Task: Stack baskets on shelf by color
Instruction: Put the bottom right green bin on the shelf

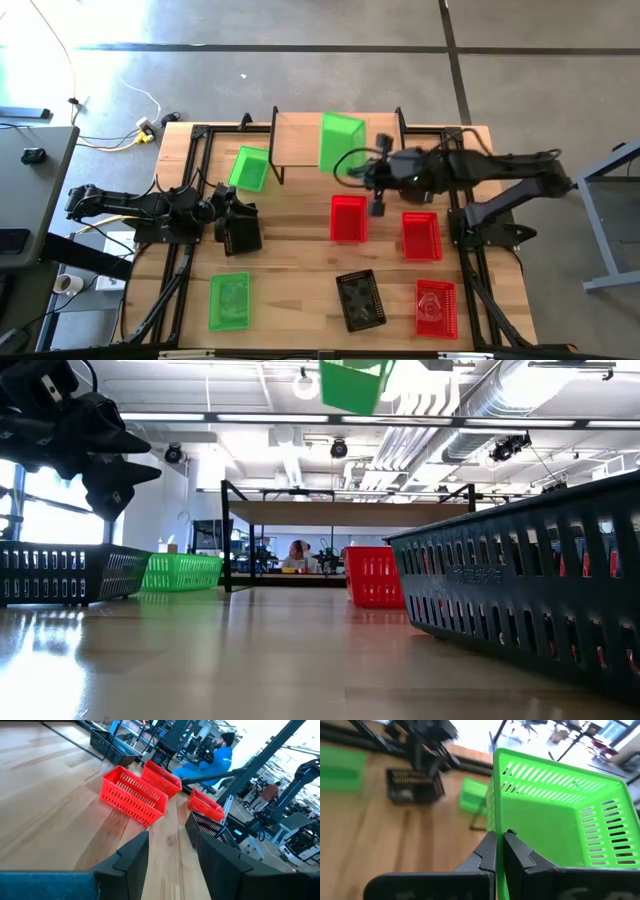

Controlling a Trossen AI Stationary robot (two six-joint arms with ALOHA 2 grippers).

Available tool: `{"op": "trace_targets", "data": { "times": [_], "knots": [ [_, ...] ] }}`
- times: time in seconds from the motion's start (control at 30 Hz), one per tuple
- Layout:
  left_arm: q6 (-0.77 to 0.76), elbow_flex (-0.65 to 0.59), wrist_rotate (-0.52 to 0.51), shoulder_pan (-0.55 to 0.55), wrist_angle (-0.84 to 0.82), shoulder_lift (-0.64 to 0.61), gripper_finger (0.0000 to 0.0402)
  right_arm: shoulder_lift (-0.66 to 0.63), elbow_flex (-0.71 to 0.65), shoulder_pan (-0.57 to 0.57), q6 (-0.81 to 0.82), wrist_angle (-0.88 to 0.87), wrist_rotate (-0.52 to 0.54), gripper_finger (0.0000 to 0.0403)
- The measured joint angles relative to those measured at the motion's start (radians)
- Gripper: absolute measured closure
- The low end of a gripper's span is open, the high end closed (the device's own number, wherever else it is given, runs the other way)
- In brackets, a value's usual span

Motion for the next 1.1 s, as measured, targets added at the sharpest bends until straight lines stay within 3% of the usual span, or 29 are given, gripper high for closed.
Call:
{"op": "trace_targets", "data": {
  "times": [0.27, 0.47, 0.6, 0.83, 1.1],
  "knots": [
    [0.0, 0.0, 0.0, 0.0, 0.0, 0.0, 0.0245, -0.075, -0.001, -0.126, -0.077, -0.191, -0.022, 0.0403],
    [0.0, 0.0, 0.0, 0.0, 0.0, 0.0, 0.0245, -0.074, -0.002, -0.235, -0.096, -0.32, -0.143, 0.0403],
    [0.0, 0.0, 0.0, 0.0, 0.0, 0.0, 0.0245, -0.095, -0.092, -0.306, -0.146, -0.269, -0.228, 0.0403],
    [-0.045, 0.0, 0.0, 0.0, 0.0, 0.0, 0.0245, -0.19, -0.295, -0.395, -0.259, -0.086, -0.274, 0.0402],
    [-0.08, 0.0, -0.001, 0.0, 0.0, 0.0, 0.0245, -0.263, -0.427, -0.468, -0.346, -0.019, -0.338, 0.0402]
  ]
}}
